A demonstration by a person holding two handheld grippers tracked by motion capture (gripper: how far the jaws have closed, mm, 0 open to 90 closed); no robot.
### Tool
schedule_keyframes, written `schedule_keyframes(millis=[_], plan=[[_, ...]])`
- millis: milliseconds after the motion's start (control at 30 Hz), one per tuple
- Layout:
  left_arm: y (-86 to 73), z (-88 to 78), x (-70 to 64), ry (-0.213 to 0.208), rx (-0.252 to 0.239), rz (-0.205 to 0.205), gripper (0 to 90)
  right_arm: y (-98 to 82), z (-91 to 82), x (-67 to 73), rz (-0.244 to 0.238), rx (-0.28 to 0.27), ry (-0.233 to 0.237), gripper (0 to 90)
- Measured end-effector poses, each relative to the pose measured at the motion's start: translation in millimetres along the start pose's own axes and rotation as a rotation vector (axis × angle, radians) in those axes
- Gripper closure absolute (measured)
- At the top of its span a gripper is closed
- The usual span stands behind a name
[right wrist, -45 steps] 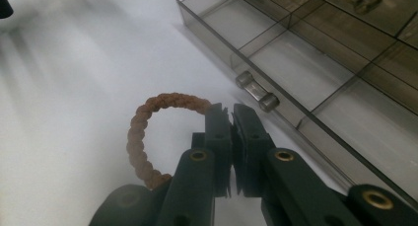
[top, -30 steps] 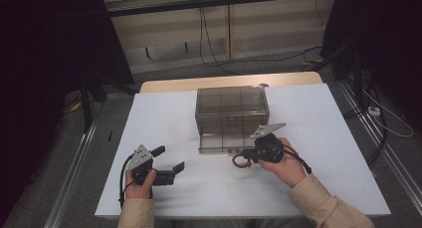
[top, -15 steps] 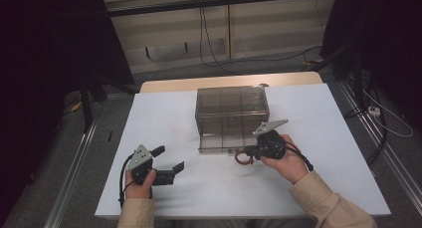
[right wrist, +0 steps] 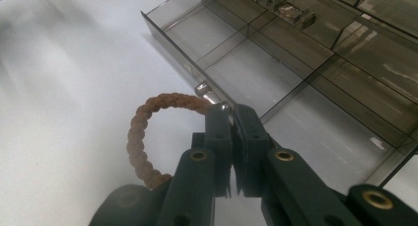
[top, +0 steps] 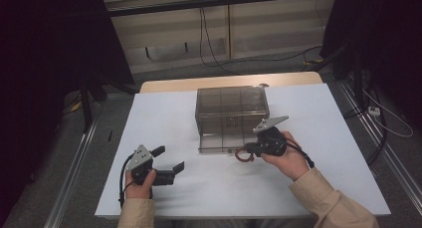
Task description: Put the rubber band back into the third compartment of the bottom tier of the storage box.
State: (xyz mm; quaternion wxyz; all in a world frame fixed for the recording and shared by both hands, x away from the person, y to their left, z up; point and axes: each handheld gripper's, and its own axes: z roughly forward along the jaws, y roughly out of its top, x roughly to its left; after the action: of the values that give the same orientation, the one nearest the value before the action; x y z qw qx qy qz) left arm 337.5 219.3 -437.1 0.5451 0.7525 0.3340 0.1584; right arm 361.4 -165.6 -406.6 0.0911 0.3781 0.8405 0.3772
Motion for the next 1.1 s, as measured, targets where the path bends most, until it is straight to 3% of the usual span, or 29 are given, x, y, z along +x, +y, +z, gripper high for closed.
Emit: schedule_keyframes(millis=[1100], plan=[[-0.2, 0.7, -0.5, -0.003, 0.000, -0.001, 3.1, 11.0, -4.1, -7.2, 0.001, 0.002, -0.014, 86.4]])
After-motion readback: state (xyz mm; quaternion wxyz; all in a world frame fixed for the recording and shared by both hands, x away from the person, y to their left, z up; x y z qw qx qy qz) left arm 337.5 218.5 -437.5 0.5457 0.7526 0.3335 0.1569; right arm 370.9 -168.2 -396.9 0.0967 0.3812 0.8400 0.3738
